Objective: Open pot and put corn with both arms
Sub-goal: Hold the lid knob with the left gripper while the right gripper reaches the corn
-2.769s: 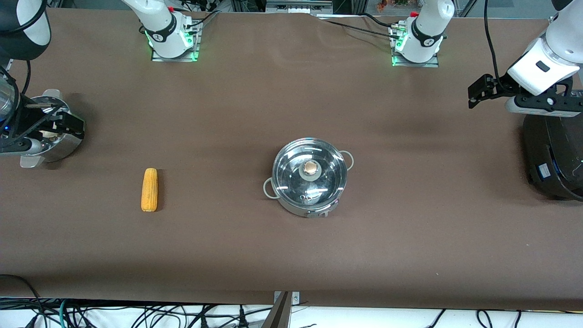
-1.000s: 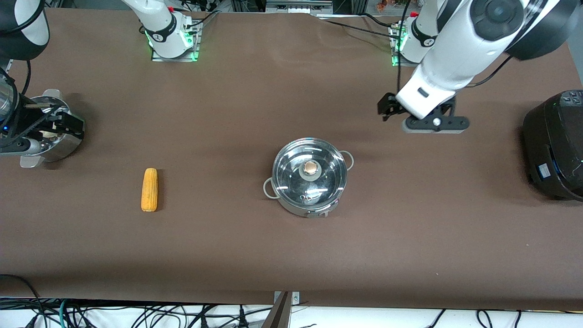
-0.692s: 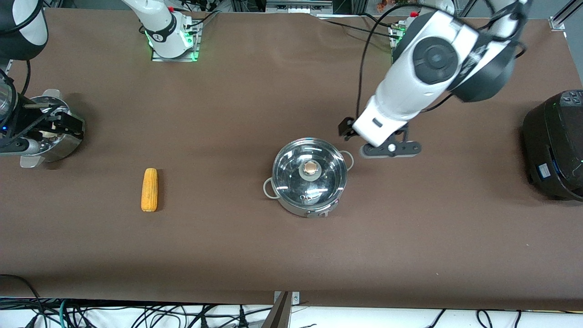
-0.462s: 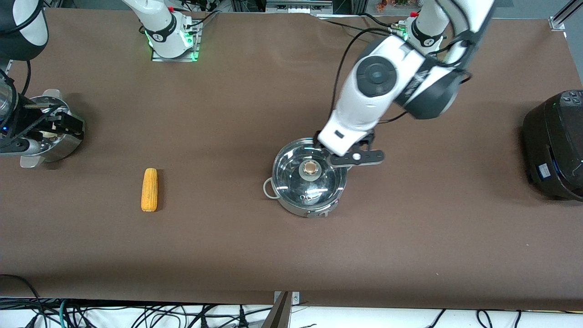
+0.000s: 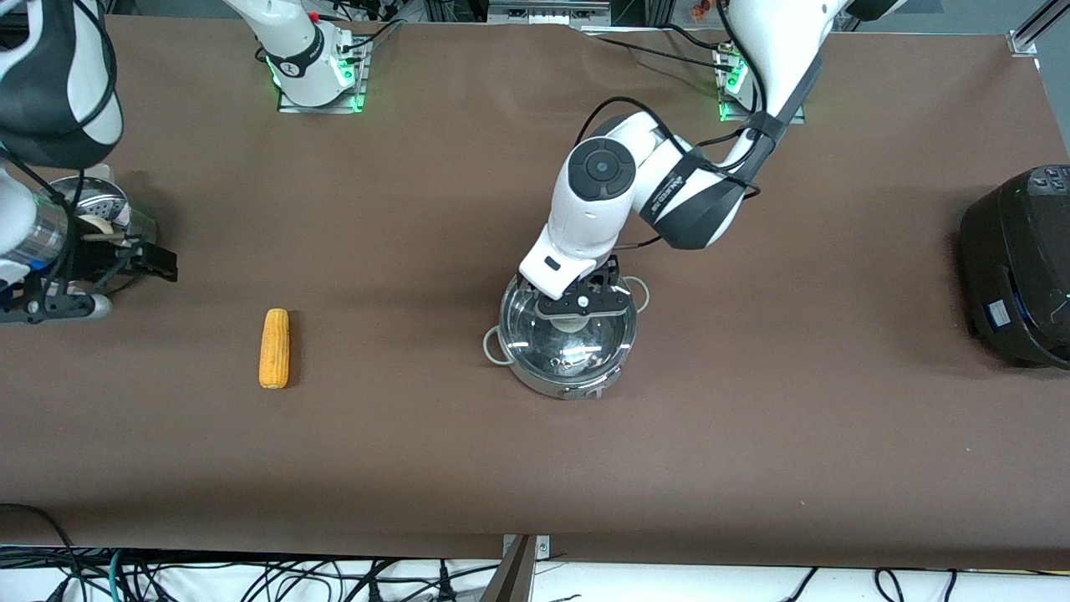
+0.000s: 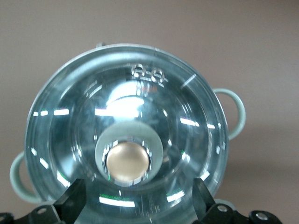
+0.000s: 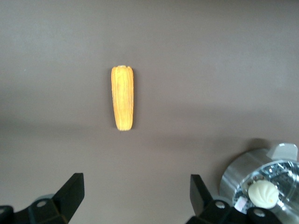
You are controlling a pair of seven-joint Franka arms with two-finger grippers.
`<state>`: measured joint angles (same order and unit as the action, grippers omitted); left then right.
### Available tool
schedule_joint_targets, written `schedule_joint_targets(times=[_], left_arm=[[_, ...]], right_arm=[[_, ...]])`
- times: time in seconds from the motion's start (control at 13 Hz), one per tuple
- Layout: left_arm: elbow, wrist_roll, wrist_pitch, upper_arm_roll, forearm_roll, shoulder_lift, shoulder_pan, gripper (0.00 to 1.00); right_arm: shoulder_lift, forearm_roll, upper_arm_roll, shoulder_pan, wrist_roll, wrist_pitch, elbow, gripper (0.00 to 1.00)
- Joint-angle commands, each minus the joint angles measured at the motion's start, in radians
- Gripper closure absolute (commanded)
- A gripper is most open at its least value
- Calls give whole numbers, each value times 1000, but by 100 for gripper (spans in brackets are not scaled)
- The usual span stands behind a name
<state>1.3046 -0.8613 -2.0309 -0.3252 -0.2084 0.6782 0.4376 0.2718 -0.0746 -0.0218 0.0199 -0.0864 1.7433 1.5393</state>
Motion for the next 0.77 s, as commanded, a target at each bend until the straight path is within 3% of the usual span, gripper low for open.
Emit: schedule_joint_targets(times=[0.0, 0.31, 0.62, 0.69], left_arm=[[-48, -2, -9, 21, -77, 47, 32, 1], [-38, 4, -22, 21, -159, 49, 30, 16], [-35, 2, -22, 21, -170, 49, 27, 19], [-33, 4, -22, 21, -170, 49, 29, 25]], right_arm=[[67, 16, 2, 0, -1, 50, -11, 0], [127, 19, 10, 5, 2, 194, 79, 0], [167, 47, 10, 5, 5, 343, 201, 0], [175, 47, 10, 3, 5, 367, 223, 0]])
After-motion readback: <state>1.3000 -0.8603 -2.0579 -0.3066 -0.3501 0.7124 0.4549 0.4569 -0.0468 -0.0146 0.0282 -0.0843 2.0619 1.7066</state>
